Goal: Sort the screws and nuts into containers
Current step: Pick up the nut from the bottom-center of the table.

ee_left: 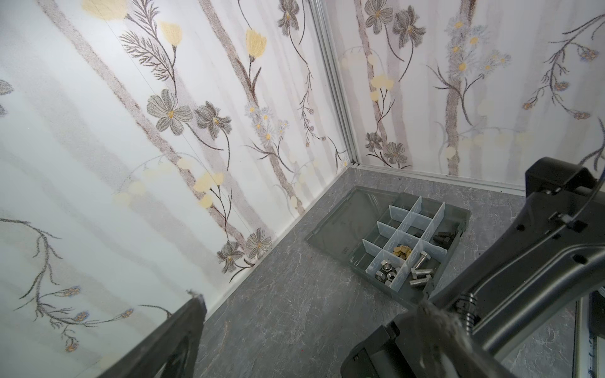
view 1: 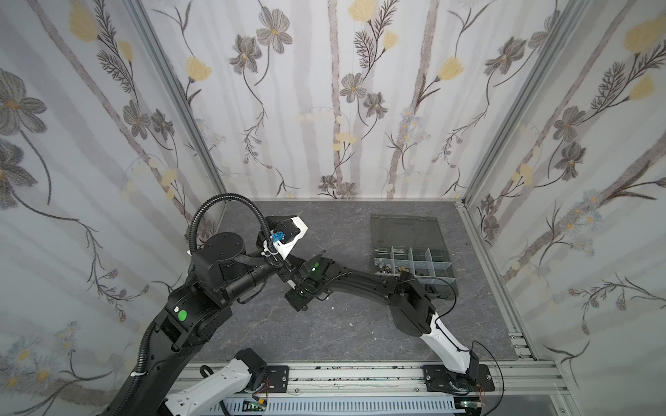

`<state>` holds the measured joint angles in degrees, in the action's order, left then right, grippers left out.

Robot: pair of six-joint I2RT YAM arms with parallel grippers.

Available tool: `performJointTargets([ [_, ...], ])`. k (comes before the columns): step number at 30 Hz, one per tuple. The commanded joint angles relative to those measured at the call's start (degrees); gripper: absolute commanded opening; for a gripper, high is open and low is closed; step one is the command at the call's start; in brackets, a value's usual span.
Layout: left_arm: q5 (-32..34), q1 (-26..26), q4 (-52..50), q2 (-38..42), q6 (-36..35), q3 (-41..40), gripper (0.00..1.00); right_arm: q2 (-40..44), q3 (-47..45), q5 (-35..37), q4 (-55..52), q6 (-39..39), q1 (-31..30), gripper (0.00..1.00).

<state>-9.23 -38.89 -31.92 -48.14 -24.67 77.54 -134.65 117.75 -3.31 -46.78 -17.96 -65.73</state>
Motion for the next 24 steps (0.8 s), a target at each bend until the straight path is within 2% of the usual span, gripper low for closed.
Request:
performJointTargets([
  [1, -0.7, 0.0, 2.0, 0.4, -0.7, -0.2, 1.0, -0.7, 0.5, -0.3, -1.6, -1.0, -0.7, 0.63],
  [11, -0.4, 0.0, 2.0, 0.9, -0.8, -0.5, 1.0, -2.4, 0.4, 3.3, -2.3, -0.8, -1.3, 0.58],
  [20, -0.4, 0.0, 1.9, 1.3, -0.6, -0.7, 1.0, -3.7, 0.4, 3.9, -0.9, -0.1, -1.2, 0.55],
  [24, -0.4, 0.0, 1.8, 1.5, -0.5, -0.6, 1.0, -4.2, 0.5, 3.7, -0.9, 0.0, -1.1, 0.5],
])
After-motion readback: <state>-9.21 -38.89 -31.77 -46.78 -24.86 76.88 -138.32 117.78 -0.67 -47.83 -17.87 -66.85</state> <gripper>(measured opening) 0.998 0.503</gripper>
